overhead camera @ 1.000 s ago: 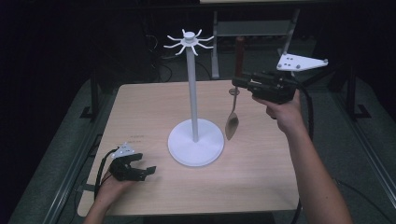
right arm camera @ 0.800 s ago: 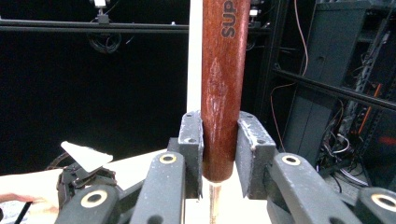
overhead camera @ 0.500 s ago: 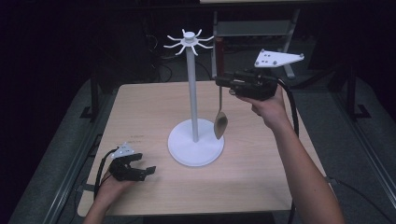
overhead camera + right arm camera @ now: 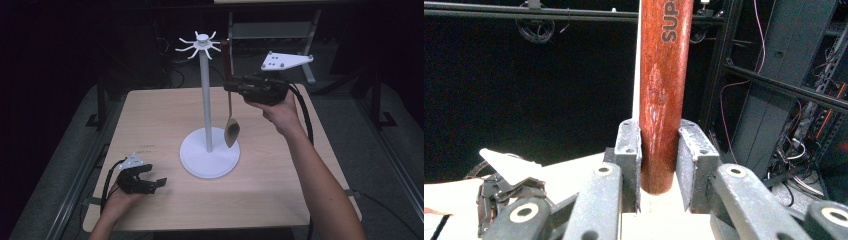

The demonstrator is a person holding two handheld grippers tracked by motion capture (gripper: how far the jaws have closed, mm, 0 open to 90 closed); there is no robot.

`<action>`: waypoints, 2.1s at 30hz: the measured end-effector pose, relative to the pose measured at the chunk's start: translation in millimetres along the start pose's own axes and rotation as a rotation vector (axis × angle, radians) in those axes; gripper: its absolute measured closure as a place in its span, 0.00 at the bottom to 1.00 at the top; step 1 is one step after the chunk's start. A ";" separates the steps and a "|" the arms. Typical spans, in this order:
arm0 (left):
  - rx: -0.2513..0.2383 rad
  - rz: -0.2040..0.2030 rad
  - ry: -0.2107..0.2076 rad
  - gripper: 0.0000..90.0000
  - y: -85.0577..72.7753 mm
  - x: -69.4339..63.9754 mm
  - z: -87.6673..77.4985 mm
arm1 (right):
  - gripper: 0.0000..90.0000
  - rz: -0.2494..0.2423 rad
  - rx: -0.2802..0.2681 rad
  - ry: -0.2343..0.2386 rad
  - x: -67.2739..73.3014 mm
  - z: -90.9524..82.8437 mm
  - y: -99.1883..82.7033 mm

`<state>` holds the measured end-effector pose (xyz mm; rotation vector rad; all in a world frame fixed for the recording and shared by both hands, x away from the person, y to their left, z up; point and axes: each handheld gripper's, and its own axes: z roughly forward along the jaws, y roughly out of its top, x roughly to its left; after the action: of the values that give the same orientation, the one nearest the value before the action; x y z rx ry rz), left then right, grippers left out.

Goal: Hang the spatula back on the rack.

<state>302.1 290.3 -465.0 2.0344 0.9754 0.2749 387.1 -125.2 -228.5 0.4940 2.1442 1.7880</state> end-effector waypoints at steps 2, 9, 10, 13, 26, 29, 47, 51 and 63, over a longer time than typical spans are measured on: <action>-0.001 0.000 0.000 0.14 -0.1 0.0 0.0 | 0.82 0.002 0.006 -0.001 0.2 2.7 -0.5; -0.001 0.002 0.001 0.14 0.0 0.0 -0.2 | 0.80 -0.002 0.007 -0.008 2.2 6.9 -2.2; -0.001 -0.003 0.000 0.14 0.1 -0.4 -0.3 | 0.79 0.002 0.002 -0.005 2.1 6.4 -2.0; -0.004 -0.009 0.000 0.14 0.3 -0.5 -0.3 | 0.72 0.015 0.005 0.000 0.8 3.2 -1.3; 0.001 -0.022 0.011 0.14 0.6 0.5 0.7 | 0.51 0.042 0.057 -0.043 -6.9 -21.2 -23.4; -0.001 -0.027 0.010 0.14 -1.0 0.8 -0.2 | 0.49 0.052 0.068 -0.059 -9.4 -26.4 -32.0; 0.001 -0.016 -0.002 0.14 -0.3 -0.2 2.2 | 0.40 0.121 0.192 -0.166 -19.9 -58.0 -103.1; 0.006 -0.010 -0.001 0.14 -0.4 0.1 1.7 | 0.37 0.133 0.220 -0.181 -18.2 -64.1 -119.8; 0.007 -0.016 -0.001 0.14 -1.3 0.7 2.3 | 0.36 0.166 0.301 -0.248 -14.0 -81.0 -168.5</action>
<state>303.0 289.8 -467.5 2.0321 0.9929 0.2620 352.5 -230.3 -379.8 0.9385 2.2544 1.3947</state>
